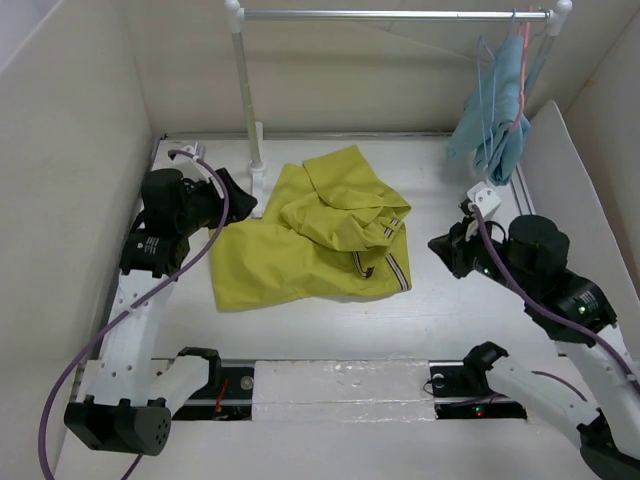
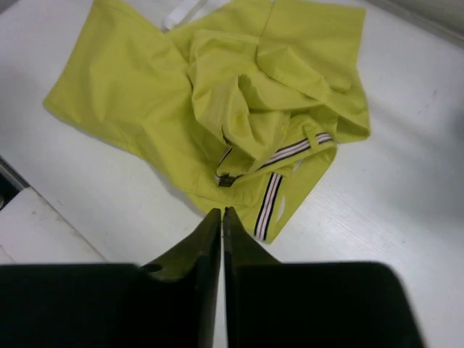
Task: Place the trousers on the hanger
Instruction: Flatten out the trousers at the center of the board.
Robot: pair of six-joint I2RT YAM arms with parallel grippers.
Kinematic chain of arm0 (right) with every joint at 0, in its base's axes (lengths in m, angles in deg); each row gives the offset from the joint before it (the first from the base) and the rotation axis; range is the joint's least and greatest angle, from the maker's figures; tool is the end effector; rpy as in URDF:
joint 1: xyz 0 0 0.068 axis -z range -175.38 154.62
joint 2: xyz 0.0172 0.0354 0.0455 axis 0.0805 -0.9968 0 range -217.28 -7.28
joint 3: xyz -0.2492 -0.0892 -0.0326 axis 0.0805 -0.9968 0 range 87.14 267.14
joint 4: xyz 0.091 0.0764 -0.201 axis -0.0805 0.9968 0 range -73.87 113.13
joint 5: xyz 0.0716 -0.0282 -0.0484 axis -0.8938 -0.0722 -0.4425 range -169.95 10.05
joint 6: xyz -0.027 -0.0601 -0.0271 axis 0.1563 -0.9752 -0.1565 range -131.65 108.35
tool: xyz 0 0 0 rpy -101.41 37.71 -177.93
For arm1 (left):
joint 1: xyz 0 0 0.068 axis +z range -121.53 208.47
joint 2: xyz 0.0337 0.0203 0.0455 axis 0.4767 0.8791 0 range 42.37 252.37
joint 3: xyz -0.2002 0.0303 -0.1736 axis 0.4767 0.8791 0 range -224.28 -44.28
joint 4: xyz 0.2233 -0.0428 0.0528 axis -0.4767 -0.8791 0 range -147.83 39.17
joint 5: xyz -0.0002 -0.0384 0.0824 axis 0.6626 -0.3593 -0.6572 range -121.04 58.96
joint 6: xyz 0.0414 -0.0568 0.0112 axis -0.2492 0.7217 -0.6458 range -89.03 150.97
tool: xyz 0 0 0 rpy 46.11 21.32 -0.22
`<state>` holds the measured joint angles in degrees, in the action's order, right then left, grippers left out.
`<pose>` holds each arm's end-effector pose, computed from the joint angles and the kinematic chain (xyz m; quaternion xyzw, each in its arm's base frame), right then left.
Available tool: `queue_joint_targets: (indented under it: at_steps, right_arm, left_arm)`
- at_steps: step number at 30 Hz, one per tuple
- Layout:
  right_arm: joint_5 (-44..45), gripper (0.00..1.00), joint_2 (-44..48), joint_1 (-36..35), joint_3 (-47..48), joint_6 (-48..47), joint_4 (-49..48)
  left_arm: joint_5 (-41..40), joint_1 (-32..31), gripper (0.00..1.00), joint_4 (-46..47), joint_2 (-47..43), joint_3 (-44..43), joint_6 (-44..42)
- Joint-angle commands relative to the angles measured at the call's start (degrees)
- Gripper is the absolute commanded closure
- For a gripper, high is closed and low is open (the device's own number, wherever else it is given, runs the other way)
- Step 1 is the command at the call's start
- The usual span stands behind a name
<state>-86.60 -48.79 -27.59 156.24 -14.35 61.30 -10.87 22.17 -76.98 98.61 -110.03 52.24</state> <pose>0.0944 0.0675 0.3971 -0.2743 0.7581 0.1954 0.5584 0.1989 -0.0422 0.3855 0.0008 0.7966 -0.2765 0.5376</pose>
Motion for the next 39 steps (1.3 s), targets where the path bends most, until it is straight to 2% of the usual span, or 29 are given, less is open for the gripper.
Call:
queue_joint_targets:
  at_steps: [1, 3, 4, 5, 6, 7, 8, 9, 10, 11, 12, 13, 15, 18, 21, 23, 25, 26, 27, 28, 30, 31, 33, 35, 36, 39]
  right_arm:
    - [-0.6, 0.98, 0.1, 0.0, -5.2, 2.6, -0.3]
    - [-2.0, 1.00, -0.4, 0.0, -7.7, 2.6, -2.4]
    - [-3.4, 1.00, -0.8, 0.0, -9.0, 2.5, -3.3]
    - [-4.0, 0.92, -1.5, 0.0, -11.2, 2.4, -5.2]
    - [-4.6, 0.78, -3.2, 0.0, -12.0, 1.1, -6.0]
    - [-5.6, 0.49, -4.2, 0.0, -12.4, 0.3, -6.8]
    - [-5.4, 0.39, -5.2, -0.6, -12.8, -0.1, -8.6]
    - [-5.0, 0.31, -6.1, -0.6, -13.0, -0.5, -9.5]
    - [-4.5, 0.25, -8.2, -0.6, -13.3, -1.5, -10.4]
    - [-4.1, 0.23, -9.3, -0.6, -13.6, -2.0, -12.8]
    - [-3.9, 0.22, -10.3, -0.6, -14.6, -2.1, -14.0]
    - [-4.3, 0.20, -13.2, -0.6, -15.0, -3.1, -15.2]
    - [-5.0, 0.20, -16.3, -1.1, -16.1, -3.7, -18.9]
    - [-4.8, 0.20, -22.7, -1.1, -14.4, -4.9, -20.6]
    - [-1.6, 0.21, -27.4, -1.1, -12.8, -5.9, -23.4]
    - [0.4, 0.21, -29.9, -0.5, -11.9, -6.0, -25.3]
    - [2.1, 0.24, -34.4, 0.8, -10.2, -6.9, -24.5]
    - [2.0, 0.30, -35.6, 0.8, -9.5, -7.0, -25.2]
    - [1.7, 0.41, -37.6, 1.5, -9.2, -7.2, -25.5]
    - [0.5, 0.64, -37.9, 2.2, -8.9, -7.2, -25.7]
    - [-0.4, 0.94, -37.5, 2.2, -8.3, -7.0, -26.6]
    - [0.3, 1.00, -35.7, 2.2, -7.8, -6.6, -26.4]
    - [1.0, 1.00, -32.9, 2.2, -5.7, -6.5, -24.7]
    - [2.1, 1.00, -28.7, 2.2, -4.0, -6.4, -21.3]
    - [2.7, 1.00, -26.2, 2.2, -0.2, -7.6, -17.9]
    - [2.8, 1.00, -23.8, 2.2, 2.4, -8.6, -12.1]
  left_arm:
    - [1.5, 0.0, 0.40, 1.6, -0.4, 1.5, -0.8]
    - [4.5, 0.0, 0.47, 4.4, -1.1, 5.0, -1.0]
    - [6.3, 0.0, 0.56, 6.2, -1.8, 6.3, -0.6]
    - [10.9, -1.2, 0.61, 8.0, -1.8, 8.4, -0.1]
    - [12.2, -2.6, 0.64, 11.8, -1.4, 8.9, 3.1]
    - [11.0, -5.4, 0.66, 13.0, 0.4, 8.4, 3.9]
    - [2.9, -9.3, 0.66, 13.3, 1.6, 4.4, 4.0]
    - [-2.2, -17.8, 0.65, 12.5, 3.1, 1.6, 3.4]
    - [-7.5, -21.3, 0.61, 11.9, 6.1, -0.8, 3.2]
    - [-14.7, -23.3, 0.57, 11.3, 7.5, -4.3, 3.2]
    - [-16.1, -24.0, 0.53, 10.0, 8.2, -4.7, 3.9]
    - [-16.9, -24.0, 0.44, 10.0, 8.1, -4.0, 6.3]
    - [-16.9, -23.1, 0.38, 10.3, 6.3, 2.0, 7.5]
    - [-15.0, -25.0, 0.34, 9.4, 1.3, 12.7, 11.1]
    - [-12.5, -25.5, 0.32, 12.1, -2.5, 23.5, 16.0]
    - [-10.9, -25.5, 0.25, 13.5, -4.3, 28.2, 17.3]
    - [-11.1, -25.5, 0.20, 14.3, -2.2, 29.5, 17.0]
    - [-11.1, -25.5, 0.18, 14.5, -1.0, 30.2, 16.8]
    - [-11.1, -25.5, 0.18, 15.9, 1.5, 30.2, 16.0]
    - [-11.1, -25.5, 0.16, 16.6, 2.7, 30.2, 15.6]
    - [-12.0, -25.5, 0.15, 18.5, 7.1, 29.3, 14.2]
    - [-12.4, -25.5, 0.14, 18.9, 8.9, 28.8, 13.6]
    - [-13.5, -25.5, 0.14, 19.3, 14.5, 27.6, 13.1]
    - [-14.4, -25.5, 0.18, 20.6, 17.6, 27.0, 12.7]
    - [-16.5, -25.5, 0.27, 20.6, 20.0, 26.6, 12.6]
    - [-19.2, -26.0, 0.53, 20.3, 21.7, 26.2, 12.7]
